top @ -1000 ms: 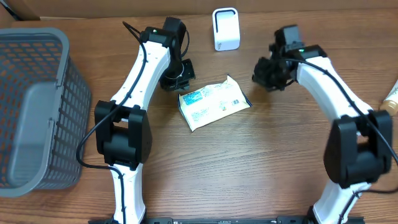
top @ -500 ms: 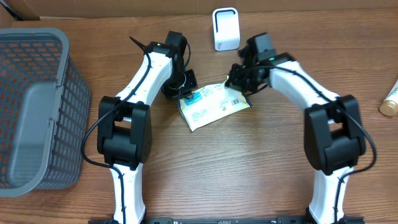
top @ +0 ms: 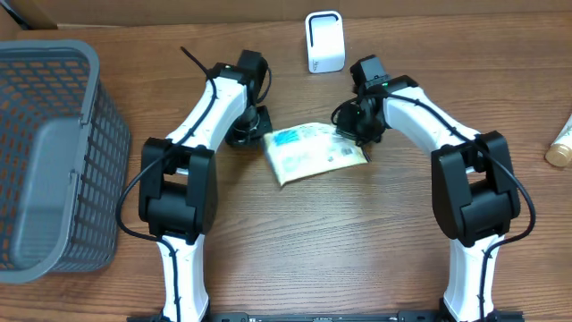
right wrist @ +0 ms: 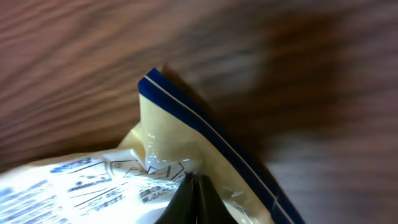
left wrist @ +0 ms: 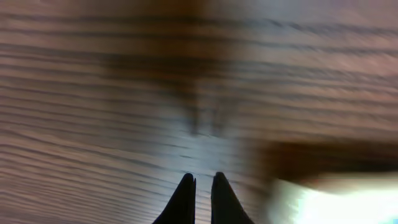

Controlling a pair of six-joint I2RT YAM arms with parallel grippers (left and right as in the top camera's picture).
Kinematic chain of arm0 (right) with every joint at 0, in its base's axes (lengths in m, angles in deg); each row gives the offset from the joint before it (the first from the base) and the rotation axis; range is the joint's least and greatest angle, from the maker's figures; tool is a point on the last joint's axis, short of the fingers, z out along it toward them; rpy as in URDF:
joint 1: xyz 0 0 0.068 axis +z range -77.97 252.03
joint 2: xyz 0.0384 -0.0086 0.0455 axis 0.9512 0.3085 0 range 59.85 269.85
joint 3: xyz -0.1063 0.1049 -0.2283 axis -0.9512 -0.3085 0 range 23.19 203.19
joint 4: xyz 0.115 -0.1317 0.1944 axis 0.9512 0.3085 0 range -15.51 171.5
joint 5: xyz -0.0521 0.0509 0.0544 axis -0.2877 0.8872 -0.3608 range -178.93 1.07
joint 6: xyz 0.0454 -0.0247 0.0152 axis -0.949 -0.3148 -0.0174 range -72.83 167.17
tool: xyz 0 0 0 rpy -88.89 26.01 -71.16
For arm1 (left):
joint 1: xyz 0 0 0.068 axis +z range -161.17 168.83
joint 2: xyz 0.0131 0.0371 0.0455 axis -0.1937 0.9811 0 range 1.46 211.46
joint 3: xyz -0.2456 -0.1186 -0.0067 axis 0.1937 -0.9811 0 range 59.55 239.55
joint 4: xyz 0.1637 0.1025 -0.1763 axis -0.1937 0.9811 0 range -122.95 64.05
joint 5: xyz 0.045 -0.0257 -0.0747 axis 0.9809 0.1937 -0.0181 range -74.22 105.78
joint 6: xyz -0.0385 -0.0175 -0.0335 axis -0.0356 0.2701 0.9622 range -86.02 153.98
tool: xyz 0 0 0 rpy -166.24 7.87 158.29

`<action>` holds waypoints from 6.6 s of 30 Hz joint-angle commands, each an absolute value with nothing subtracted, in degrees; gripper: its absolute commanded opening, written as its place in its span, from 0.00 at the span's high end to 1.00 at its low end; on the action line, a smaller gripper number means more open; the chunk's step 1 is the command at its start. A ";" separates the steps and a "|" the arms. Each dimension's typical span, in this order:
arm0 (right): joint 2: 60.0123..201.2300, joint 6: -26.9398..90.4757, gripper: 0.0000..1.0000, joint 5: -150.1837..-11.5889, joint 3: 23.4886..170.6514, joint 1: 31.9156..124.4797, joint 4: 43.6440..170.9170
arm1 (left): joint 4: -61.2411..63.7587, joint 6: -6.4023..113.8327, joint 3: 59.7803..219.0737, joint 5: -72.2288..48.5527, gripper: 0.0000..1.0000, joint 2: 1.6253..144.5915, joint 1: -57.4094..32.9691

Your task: Scan the item barcode

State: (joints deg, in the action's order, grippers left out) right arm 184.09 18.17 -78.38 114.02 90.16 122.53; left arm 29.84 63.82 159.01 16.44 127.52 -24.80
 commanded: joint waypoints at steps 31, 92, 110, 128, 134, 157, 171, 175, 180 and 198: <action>186.39 22.39 0.95 -76.88 116.84 86.73 127.07 | 28.13 59.93 162.11 8.49 0.96 131.50 -27.84; 192.57 49.80 0.96 -55.26 119.57 77.42 129.69 | 34.16 58.16 167.64 -4.80 0.15 126.60 -28.43; 181.34 22.59 0.96 -104.57 137.30 80.72 160.99 | 31.65 59.30 167.64 -4.65 0.22 126.60 -30.44; 181.47 5.98 0.95 -118.78 127.57 87.80 163.38 | 32.04 59.30 167.64 -4.65 0.26 126.60 -30.28; 181.47 6.52 0.81 -107.04 125.58 90.12 159.86 | 31.85 59.30 167.64 -4.65 0.25 126.60 -30.28; 181.45 24.62 0.00 -89.42 152.20 89.12 168.53 | 31.21 58.16 167.49 -4.60 0.28 127.00 -30.88; 181.47 33.21 0.00 -78.36 151.75 77.14 168.51 | 17.90 58.43 167.27 -4.89 0.18 133.40 -27.18; 181.47 33.93 0.00 -78.32 151.07 77.16 167.27 | 16.26 59.30 167.27 -10.09 0.11 136.33 -26.18; 181.51 33.91 0.00 -78.32 150.52 76.74 165.87 | 14.27 59.28 167.27 -19.86 0.07 139.76 -26.48; 181.54 33.49 0.58 -54.25 116.88 76.68 135.31 | 13.49 57.99 167.27 -27.16 0.38 143.59 -28.25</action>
